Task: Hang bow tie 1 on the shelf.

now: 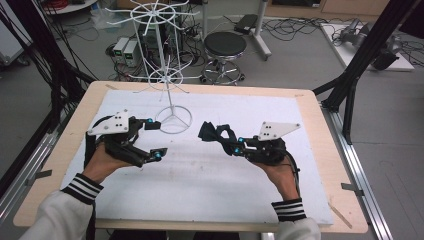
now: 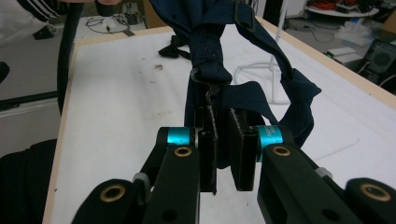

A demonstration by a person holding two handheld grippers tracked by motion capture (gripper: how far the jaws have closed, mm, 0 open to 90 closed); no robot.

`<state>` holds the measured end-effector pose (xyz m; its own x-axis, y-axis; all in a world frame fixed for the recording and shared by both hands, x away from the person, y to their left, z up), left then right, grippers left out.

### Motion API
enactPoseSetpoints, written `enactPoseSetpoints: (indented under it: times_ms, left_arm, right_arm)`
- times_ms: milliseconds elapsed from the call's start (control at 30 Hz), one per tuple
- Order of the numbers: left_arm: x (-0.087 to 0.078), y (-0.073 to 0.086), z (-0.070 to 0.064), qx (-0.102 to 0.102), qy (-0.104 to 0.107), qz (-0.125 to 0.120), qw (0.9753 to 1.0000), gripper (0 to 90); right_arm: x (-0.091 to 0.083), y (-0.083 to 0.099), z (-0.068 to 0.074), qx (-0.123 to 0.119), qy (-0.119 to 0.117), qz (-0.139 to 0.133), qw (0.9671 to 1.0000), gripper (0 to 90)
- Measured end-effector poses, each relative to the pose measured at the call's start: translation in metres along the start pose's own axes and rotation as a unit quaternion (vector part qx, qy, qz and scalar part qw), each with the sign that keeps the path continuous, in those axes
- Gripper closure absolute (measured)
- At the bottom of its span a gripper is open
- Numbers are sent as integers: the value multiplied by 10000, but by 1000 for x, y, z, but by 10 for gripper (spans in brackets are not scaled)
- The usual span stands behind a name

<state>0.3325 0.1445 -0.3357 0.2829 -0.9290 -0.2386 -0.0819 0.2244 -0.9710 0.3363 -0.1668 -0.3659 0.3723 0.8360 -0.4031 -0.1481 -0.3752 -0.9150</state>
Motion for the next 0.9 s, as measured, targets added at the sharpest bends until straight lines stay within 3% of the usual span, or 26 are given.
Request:
enactPoseSetpoints:
  times_ms: [167,400,533,700,733,900]
  left_arm:
    - [11,-4,-2,-11,104,72,9999,145]
    - [33,-14,-8,-117,527,121,9985,146]
    - [42,-14,-10,-149,616,233,9977,149]
    - [52,-12,-12,-235,876,313,9954,182]
    - [55,-11,-13,-313,1013,349,9937,204]
    - [58,-9,-12,-360,1067,462,9926,252]
  right_arm:
    - [6,-2,4,-95,-59,35,9999,837]
    - [13,-5,9,-191,-127,56,9997,837]
    - [19,-8,13,-263,-188,59,9995,837]
    - [26,-10,16,-398,-192,109,9990,837]
    - [27,-10,17,-409,-199,131,9989,837]
    - [32,-10,21,-546,-225,214,9980,836]
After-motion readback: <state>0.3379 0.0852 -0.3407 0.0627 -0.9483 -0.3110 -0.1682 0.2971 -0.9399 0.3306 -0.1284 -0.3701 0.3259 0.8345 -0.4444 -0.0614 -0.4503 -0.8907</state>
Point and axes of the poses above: each handheld gripper's, and its own axes: x roughly forward along the jaws, y roughly out of its underside, z roughly to its left, the point moved 5 cm from there along x, roughly forward along the jaws, and after that the axes turned 2 degrees about y, right-handed, at the moved point
